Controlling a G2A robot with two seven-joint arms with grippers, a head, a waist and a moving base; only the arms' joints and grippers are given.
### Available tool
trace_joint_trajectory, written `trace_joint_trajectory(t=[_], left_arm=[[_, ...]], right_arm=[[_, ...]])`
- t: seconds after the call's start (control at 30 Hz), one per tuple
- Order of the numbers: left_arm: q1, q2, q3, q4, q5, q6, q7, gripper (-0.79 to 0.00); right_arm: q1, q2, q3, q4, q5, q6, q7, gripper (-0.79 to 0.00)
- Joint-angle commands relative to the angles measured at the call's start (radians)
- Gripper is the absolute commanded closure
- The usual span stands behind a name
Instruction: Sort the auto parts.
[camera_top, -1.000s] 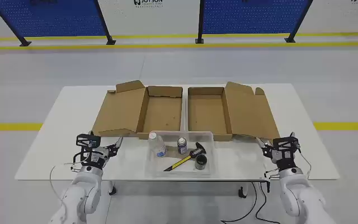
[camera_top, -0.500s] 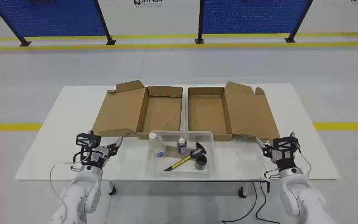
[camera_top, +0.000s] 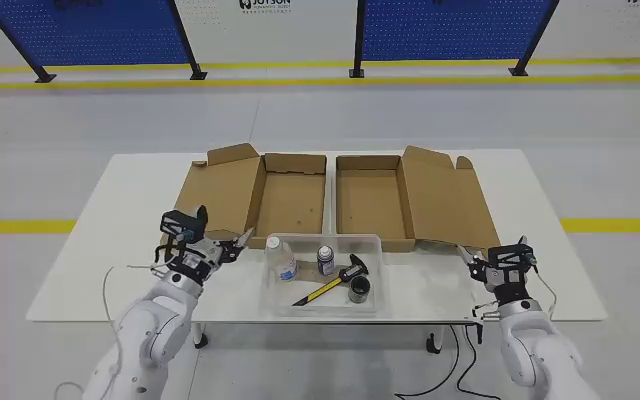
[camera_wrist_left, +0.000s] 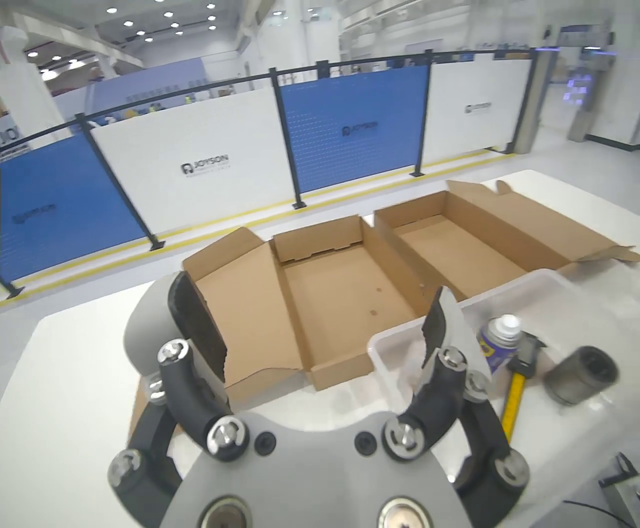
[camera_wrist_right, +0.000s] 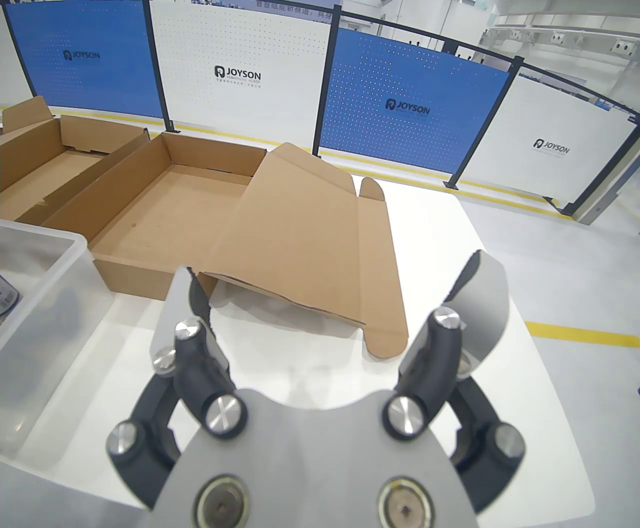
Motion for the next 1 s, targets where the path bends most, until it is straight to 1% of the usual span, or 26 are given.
trace_joint_trajectory(t=[0.0,0.13,0.27,0.33,0.47,0.57,0.7,0.97], left_arm=[[-0.002,0.001,0.020,-0.017,-0.003,-0.055,-0.006,-0.785],[0.000,0.002,0.059,-0.028,0.004,-0.125,-0.007,-0.785],[-0.008,0.002,0.094,-0.004,0.040,-0.151,-0.008,-0.785],[-0.018,0.002,0.107,0.023,0.087,-0.139,0.002,-0.785],[-0.038,-0.002,0.131,0.087,0.086,-0.115,0.019,-0.785],[-0.056,-0.005,0.148,0.134,0.062,-0.120,0.016,-0.785],[-0.081,-0.007,0.170,0.186,0.086,-0.126,0.018,-0.785],[-0.125,-0.013,0.220,0.260,0.120,-0.113,0.022,-0.785]], right_arm=[[0.000,0.000,0.000,0.000,0.000,0.000,0.000,-0.785],[0.000,0.000,0.000,0.000,0.000,0.000,0.000,-0.785],[0.000,0.000,0.000,0.000,0.000,0.000,0.000,-0.785],[0.000,0.000,0.000,0.000,0.000,0.000,0.000,-0.785],[0.000,0.000,0.000,0.000,0.000,0.000,0.000,-0.785],[0.000,0.000,0.000,0.000,0.000,0.000,0.000,-0.785],[0.000,0.000,0.000,0.000,0.000,0.000,0.000,-0.785],[0.000,0.000,0.000,0.000,0.000,0.000,0.000,-0.785]])
